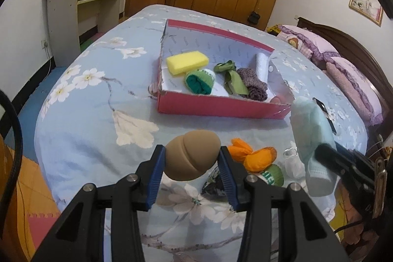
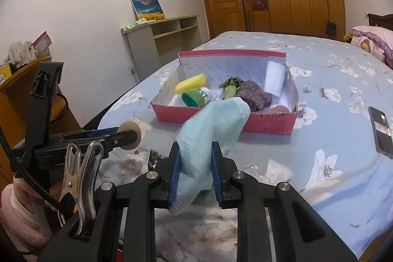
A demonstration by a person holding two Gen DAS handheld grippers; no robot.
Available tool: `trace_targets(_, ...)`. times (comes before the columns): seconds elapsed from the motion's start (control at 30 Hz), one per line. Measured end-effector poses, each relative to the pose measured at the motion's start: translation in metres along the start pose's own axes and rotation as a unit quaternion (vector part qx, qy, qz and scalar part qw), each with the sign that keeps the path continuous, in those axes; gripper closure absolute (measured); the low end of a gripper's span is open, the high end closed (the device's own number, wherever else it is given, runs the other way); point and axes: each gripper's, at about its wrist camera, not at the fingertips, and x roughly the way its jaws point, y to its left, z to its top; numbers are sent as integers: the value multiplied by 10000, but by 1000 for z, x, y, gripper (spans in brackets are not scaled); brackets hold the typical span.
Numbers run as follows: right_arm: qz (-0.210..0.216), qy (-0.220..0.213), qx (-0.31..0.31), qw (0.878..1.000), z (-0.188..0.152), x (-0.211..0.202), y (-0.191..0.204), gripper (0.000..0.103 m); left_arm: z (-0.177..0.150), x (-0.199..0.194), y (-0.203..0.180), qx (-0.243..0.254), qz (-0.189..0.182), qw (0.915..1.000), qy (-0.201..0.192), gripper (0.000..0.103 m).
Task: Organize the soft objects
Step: 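Carry the tan sponge in the left tool while the right tool carries the mask to the box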
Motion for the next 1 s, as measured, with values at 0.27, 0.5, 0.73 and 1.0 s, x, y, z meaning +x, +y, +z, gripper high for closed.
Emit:
trace_targets(0.27, -64, -82, -67, 9999, 14, -2, -9, 79, 21, 2, -15, 256, -106, 9996, -102, 57)
trace_targets(0.5, -200, -170, -83, 9996, 28, 0, -21, 79, 48, 12, -32, 495, -218, 9984, -177, 57)
trace_targets(0.73, -350, -246, -95, 9990, 40, 2, -33, 79, 68, 34, -48, 597, -356, 9975, -134, 57)
trace_targets(1.0, -465, -327, -77, 9984, 47, 6, -47, 79, 86, 61, -68, 779, -535, 9955, -88, 57)
